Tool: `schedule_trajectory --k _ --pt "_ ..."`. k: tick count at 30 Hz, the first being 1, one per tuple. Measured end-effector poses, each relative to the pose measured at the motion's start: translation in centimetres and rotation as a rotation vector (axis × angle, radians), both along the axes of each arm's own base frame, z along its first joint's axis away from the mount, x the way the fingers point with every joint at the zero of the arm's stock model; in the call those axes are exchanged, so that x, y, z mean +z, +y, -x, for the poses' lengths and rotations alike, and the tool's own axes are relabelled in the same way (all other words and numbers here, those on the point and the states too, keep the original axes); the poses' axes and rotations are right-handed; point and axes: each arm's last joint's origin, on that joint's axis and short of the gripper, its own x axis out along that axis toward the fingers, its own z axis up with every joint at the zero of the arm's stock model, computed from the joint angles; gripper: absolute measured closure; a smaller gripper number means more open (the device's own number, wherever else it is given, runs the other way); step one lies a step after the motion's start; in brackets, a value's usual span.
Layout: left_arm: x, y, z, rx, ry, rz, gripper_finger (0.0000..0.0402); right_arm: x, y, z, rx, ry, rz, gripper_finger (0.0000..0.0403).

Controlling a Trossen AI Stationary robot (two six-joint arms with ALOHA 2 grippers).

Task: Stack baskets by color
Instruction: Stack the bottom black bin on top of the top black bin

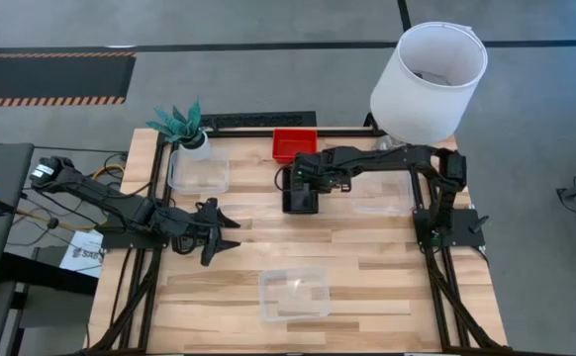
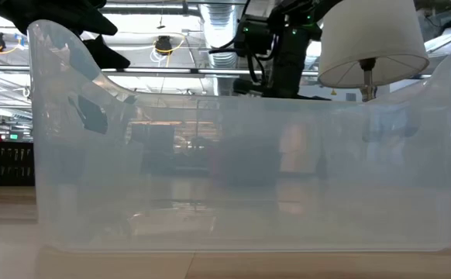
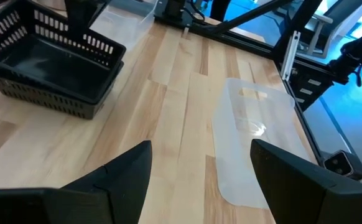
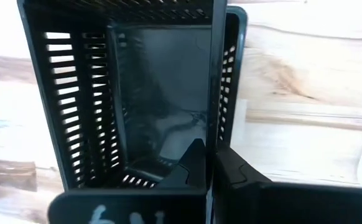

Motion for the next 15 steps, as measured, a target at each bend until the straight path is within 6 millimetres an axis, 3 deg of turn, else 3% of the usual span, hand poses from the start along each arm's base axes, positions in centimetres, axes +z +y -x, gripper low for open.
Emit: schedule_trajectory --k 6,15 --pt "0.00 0.00 0.00 -0.002 0.001 0.001 0.0142 0.11 0.42 -0.36 0.033 -0.024 0.012 0.0383" --pt "-0.01 -0.02 0.00 0.000 0.002 0.016 0.0142 0.11 0.40 -0.37 0.033 -0.027 0.006 0.0327"
